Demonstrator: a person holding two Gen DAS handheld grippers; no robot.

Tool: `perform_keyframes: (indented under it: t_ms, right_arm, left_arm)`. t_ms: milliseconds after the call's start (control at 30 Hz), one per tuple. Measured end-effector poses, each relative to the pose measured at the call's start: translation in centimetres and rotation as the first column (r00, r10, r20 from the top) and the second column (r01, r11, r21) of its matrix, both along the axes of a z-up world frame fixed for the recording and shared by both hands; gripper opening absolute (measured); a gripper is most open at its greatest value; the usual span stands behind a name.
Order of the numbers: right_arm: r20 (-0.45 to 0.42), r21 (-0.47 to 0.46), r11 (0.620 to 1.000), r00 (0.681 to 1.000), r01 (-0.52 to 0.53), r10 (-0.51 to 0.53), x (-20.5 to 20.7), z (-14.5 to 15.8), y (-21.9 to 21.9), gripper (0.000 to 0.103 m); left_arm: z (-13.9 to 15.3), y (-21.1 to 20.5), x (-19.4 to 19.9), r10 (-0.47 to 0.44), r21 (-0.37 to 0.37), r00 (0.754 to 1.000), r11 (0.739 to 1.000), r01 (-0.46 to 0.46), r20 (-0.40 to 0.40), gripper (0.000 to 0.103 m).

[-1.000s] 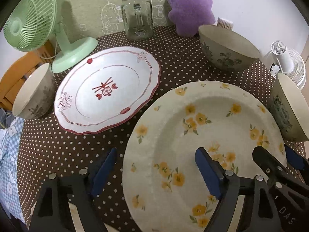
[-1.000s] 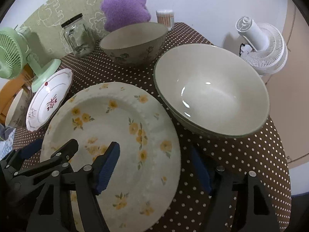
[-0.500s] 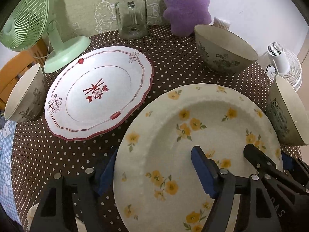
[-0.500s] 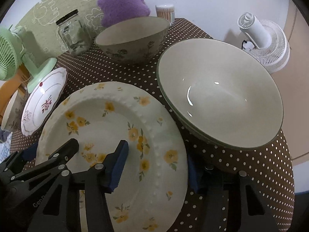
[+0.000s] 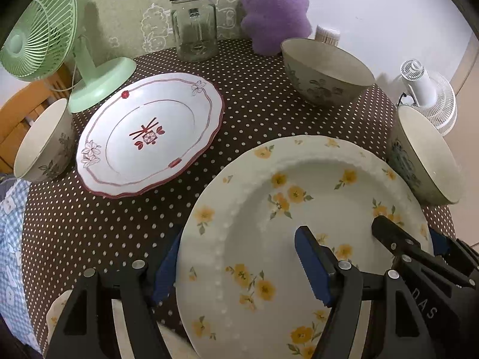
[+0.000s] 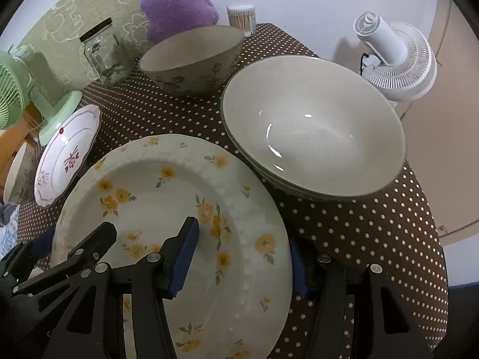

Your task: Organize plates and bowls

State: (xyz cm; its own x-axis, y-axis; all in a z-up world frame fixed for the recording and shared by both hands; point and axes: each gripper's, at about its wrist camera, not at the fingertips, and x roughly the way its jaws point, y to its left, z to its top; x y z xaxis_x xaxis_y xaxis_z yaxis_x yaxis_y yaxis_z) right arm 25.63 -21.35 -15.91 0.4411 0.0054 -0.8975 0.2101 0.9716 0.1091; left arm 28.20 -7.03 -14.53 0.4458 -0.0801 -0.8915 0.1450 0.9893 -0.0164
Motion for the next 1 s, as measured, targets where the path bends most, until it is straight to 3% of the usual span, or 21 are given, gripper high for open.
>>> perform_keyframes:
  t_ms: [500, 1000]
  right_arm:
    - [0.032, 0.007, 1.000, 0.999, -0.003, 0.003, -3.5, 3.1, 1.9, 0.059]
    - [0.049, -0.011, 0.999, 0.998, -0.036, 0.036, -8.4, 4.8, 7.2, 0.059]
  left_arm:
    - [2.8, 2.1, -4.2, -0.009, -0.003, 0.999, 1.000, 0.009, 0.034, 0.074]
    - [4.0, 7.2, -8.8, 0.016, -0.017, 0.998, 1.000, -0.016, 0.054, 0.074]
